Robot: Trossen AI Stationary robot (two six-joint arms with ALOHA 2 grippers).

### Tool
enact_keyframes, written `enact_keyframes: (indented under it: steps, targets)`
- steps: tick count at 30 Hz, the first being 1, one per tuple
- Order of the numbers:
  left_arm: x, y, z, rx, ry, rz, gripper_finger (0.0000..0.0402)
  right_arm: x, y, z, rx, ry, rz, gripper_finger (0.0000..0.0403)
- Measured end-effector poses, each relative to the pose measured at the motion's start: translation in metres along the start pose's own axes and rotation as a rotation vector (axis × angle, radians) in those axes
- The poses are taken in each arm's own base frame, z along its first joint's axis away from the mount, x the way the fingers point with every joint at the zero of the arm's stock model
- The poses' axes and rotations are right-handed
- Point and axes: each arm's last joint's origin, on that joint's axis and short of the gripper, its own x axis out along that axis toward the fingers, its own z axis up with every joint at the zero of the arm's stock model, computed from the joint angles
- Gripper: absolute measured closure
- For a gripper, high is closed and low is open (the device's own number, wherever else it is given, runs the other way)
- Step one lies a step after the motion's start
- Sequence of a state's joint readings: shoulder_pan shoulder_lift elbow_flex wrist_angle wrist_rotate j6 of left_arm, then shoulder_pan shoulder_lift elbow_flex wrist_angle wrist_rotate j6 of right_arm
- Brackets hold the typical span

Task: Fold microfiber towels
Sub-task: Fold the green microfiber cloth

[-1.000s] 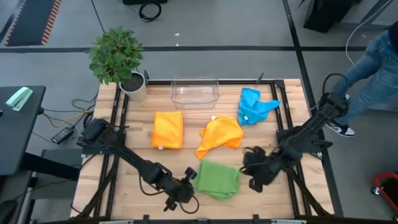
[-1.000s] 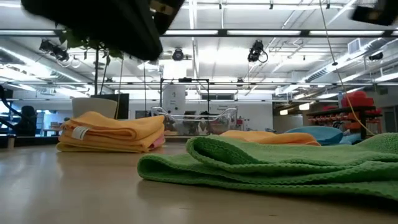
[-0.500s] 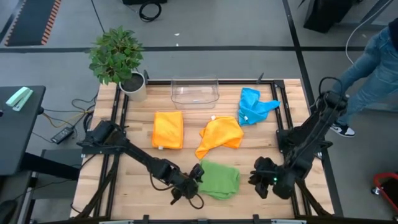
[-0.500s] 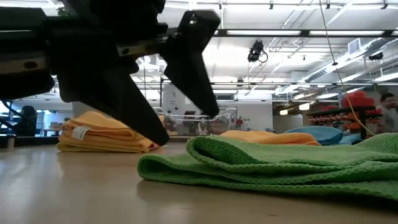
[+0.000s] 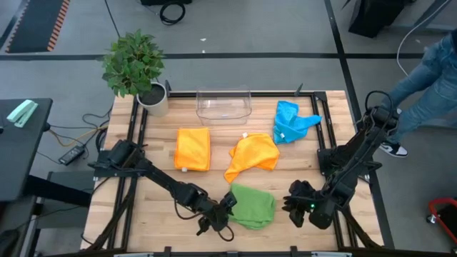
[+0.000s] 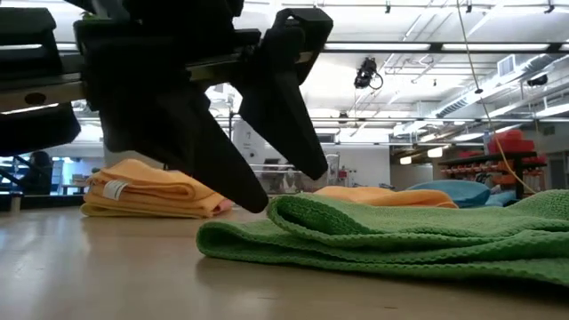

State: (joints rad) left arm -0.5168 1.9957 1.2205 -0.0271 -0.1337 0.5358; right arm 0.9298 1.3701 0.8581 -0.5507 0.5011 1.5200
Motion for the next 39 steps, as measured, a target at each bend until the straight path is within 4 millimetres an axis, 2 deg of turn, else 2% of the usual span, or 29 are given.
enact_keyframes:
  steps: [8, 16, 18, 21, 26, 33, 39]
  targets:
    - [0.011, -0.005, -0.007, -0.004, 0.027, -0.018, 0.0269, 0.001, 0.0, 0.002, 0.012, -0.008, 0.001, 0.0279]
    - [0.011, -0.006, -0.004, -0.022, 0.004, -0.01, 0.0317, 0.001, 0.002, 0.002, 0.013, -0.007, 0.018, 0.0279]
    - [0.01, -0.007, -0.003, -0.021, -0.003, -0.008, 0.0345, 0.003, 0.008, 0.0, -0.056, 0.007, 0.065, 0.0279]
    - [0.01, -0.007, -0.002, -0.022, -0.003, -0.009, 0.0388, 0.011, 0.014, -0.005, -0.258, 0.012, 0.105, 0.0277]
    - [0.004, -0.004, 0.001, -0.06, -0.012, 0.009, 0.0385, 0.027, 0.019, -0.007, -0.455, -0.013, 0.114, 0.0258]
    - [-0.009, 0.008, 0.007, -0.141, -0.036, 0.072, 0.0389, 0.062, 0.024, 0.001, -0.543, 0.082, 0.167, 0.0216]
    - [-0.015, 0.017, 0.006, -0.212, -0.037, 0.095, 0.0395, 0.079, 0.029, 0.003, -0.633, 0.101, 0.139, 0.0205]
